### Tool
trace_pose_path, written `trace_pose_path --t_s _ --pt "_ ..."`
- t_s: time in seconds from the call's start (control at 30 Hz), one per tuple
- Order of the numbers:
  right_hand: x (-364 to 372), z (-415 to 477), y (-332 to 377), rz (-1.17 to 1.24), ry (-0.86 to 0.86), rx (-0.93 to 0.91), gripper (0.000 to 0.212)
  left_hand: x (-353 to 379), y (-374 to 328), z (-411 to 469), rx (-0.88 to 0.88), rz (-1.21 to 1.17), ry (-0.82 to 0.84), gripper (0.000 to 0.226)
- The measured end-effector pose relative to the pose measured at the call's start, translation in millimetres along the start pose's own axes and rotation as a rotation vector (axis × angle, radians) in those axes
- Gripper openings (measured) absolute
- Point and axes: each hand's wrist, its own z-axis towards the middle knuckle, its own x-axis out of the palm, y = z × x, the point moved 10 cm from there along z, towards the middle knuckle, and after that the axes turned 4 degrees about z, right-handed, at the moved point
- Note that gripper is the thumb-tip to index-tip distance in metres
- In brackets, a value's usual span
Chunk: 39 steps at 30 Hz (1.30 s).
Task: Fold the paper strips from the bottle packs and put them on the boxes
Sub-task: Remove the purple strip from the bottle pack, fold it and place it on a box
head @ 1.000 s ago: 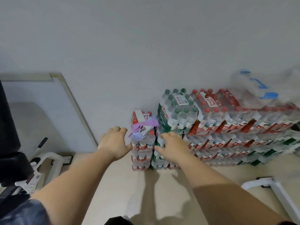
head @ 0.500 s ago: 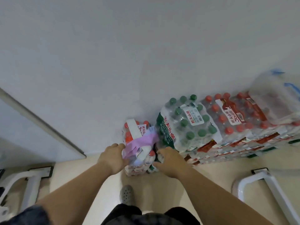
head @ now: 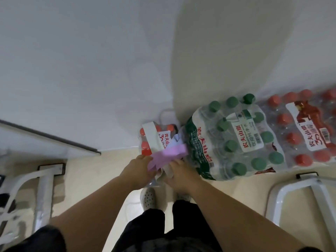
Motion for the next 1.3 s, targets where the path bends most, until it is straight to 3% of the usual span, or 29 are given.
trace_pose_path --t_s 0.27,0.47,0.57,0.7,0.9,1.0,1.13,1.3 --pt "28 15 -17 0.054 0.053 -0.033 0.062 7 1 48 -0.027 -0.055 -0.086 0.048" --pt "42 19 -27 0.121 0.035 -0.02 0.077 9 1 61 -0.108 0.069 -0.12 0.022" --pt "44 21 -31 0.157 0.028 -0.016 0.079 14 3 63 -0.151 0.067 -0.106 0.024" --pt "43 19 -31 0.195 0.057 0.004 0.079 13 9 62 -0.185 0.091 -0.129 0.043" --pt "40 21 -31 0.208 0.044 0.035 0.07 11 5 57 -0.149 0.155 -0.143 0.023" --pt "27 20 -32 0.271 -0.058 0.053 0.056 6 1 47 -0.114 0.034 -0.144 0.011" --pt "3 9 -36 0.396 -0.193 0.108 0.05 -17 -10 26 0.005 -0.118 -0.222 0.01" --pt "-18 -16 -22 0.713 -0.231 0.176 0.036 -54 -12 -14 0.059 -0.427 -0.265 0.004"
